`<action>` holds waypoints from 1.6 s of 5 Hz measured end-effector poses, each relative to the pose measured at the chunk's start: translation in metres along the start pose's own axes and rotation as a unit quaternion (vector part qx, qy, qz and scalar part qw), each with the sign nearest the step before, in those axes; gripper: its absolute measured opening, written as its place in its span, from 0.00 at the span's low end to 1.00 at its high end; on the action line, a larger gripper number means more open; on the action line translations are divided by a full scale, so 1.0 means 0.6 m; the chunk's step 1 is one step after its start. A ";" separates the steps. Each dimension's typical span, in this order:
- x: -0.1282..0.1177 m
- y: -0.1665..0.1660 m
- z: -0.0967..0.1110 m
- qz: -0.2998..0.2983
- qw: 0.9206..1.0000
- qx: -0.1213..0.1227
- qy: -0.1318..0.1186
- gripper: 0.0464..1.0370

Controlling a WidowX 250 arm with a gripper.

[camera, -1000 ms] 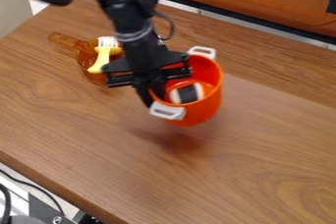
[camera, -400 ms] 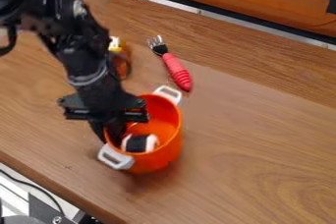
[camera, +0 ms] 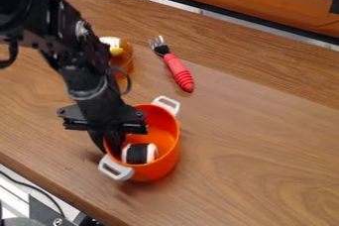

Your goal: Take the orange pot and put it yon the left side of thke table

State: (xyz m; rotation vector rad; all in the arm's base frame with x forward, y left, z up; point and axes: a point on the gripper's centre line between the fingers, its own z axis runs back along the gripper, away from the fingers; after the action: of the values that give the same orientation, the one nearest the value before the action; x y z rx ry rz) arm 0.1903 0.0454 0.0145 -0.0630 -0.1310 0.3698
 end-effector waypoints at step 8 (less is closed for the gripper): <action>0.102 -0.015 0.096 0.072 0.996 -0.045 0.009 0.96</action>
State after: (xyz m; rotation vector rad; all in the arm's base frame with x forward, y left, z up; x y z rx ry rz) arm 0.2422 0.0614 0.0795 -0.1648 -0.1263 0.5068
